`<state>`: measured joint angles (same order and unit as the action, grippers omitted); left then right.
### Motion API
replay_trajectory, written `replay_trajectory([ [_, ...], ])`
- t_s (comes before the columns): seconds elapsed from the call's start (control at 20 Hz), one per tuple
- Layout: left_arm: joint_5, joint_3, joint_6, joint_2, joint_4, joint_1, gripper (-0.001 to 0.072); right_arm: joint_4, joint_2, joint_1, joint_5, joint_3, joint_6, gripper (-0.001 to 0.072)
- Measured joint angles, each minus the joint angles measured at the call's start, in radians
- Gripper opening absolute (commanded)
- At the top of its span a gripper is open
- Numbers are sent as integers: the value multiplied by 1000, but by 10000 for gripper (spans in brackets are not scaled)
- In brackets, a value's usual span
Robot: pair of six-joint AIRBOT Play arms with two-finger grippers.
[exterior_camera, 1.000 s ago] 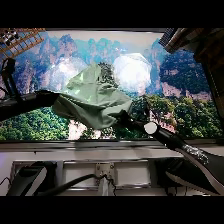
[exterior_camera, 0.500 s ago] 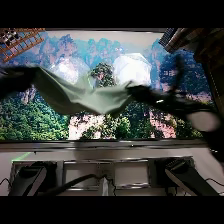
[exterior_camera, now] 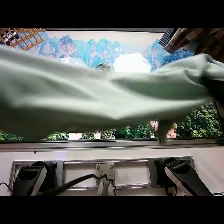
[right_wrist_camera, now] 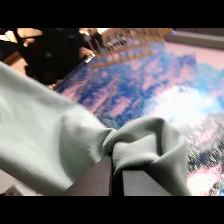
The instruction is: Fold the clothes and pants, and hang the long-sleeved shirts on hangers.
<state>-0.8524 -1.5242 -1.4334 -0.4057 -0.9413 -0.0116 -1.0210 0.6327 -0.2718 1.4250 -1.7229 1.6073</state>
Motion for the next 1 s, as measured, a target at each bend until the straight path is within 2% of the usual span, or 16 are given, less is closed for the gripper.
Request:
replay_trajectory([
  [0.2, -5, -23, 0, 29, -13, 0, 6, 39, 24, 4, 107, -70, 14, 23],
  [0.35, -76, -27, 0, -20, -92, 0, 6, 34, 84, 5, 175, -45, 17, 23],
  [0.5, -206, -18, 0, -143, -165, 0, 6, 7, 187, 5, 180, 60, 3, 23],
  [0.65, -317, 24, 0, -337, -228, 0, 6, 7, 350, 5, 118, 206, -33, 23],
  [0.7, -336, 43, 0, -416, -258, 0, 7, 7, 420, 5, 88, 241, -47, 39],
  [0.75, -339, 58, -5, -494, -293, 0, 7, 6, 506, 6, 60, 266, -60, 220],
  [0.8, -336, 70, -24, -582, -338, 0, 40, 7, 589, 9, 22, 274, -72, 442],
  [0.85, -316, 78, -54, -665, -367, 0, 247, 8, 680, 14, -19, 271, -81, 523],
  [0.9, -293, 84, -90, -744, -386, 0, 513, 12, 757, 22, -45, 258, -81, 521],
  [0.95, -283, 89, -122, -822, -394, 0, 597, 23, 826, 31, -71, 241, -80, 508],
  [1.0, -275, 92, -146, -883, -393, 0, 597, 31, 873, 38, -88, 227, -79, 506],
])
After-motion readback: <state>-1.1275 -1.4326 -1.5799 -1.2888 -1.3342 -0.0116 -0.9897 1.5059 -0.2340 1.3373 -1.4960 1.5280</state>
